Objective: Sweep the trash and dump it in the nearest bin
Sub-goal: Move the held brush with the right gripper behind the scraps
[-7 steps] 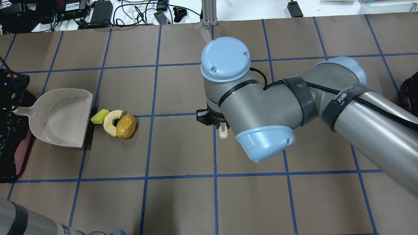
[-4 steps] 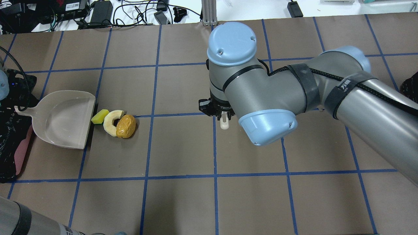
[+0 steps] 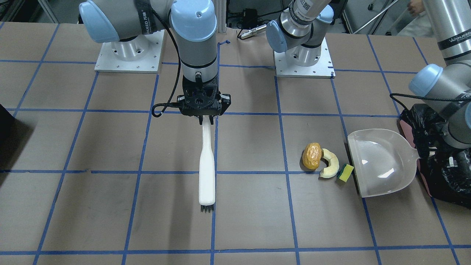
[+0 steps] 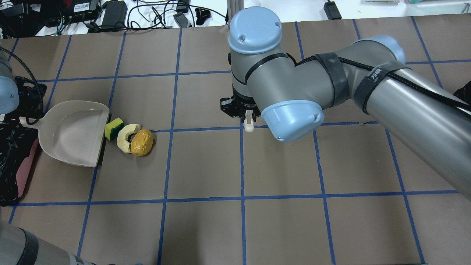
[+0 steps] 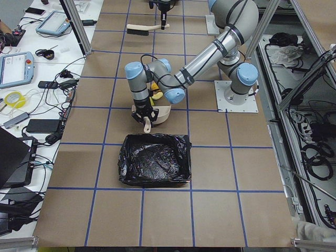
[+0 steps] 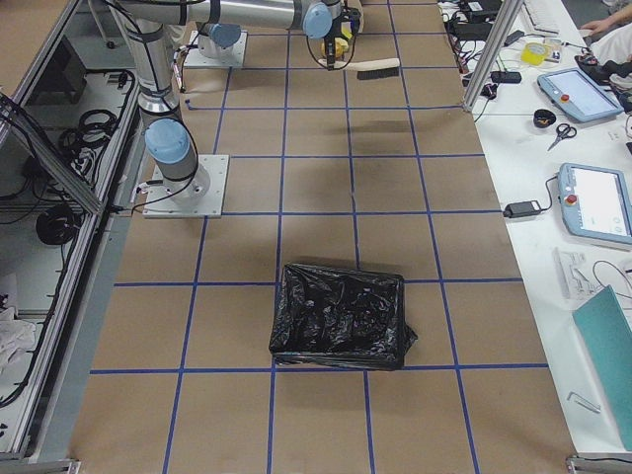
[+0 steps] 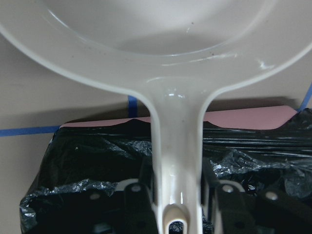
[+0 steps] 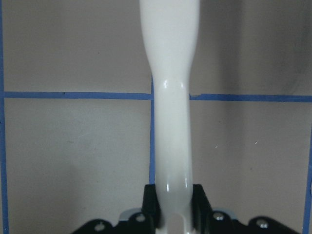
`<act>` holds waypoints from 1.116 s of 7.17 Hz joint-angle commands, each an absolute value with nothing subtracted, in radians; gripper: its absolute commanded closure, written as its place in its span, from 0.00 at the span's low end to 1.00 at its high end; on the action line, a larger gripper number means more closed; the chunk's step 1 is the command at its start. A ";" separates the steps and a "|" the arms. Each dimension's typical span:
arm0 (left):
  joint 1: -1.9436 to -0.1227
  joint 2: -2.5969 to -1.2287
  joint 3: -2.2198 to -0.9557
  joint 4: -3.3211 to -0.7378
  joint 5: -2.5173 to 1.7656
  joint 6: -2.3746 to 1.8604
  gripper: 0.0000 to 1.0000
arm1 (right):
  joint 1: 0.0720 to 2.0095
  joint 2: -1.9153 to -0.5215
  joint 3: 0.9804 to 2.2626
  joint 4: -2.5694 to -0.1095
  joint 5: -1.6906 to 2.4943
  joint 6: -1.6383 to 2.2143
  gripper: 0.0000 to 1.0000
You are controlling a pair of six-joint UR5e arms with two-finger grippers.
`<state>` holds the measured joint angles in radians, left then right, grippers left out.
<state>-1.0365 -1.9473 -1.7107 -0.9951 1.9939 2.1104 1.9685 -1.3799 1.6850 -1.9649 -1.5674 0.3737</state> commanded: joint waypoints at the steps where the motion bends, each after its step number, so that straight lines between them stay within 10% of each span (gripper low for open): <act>1: -1.037 -1.954 -1.712 -0.992 1.993 2.109 1.00 | 1.967 -1.368 1.681 -1.968 -1.562 0.370 0.86; 8: -1.039 -1.956 -1.746 -0.942 1.993 2.112 1.00 | 2.130 -1.091 1.493 -2.074 -1.540 0.587 0.86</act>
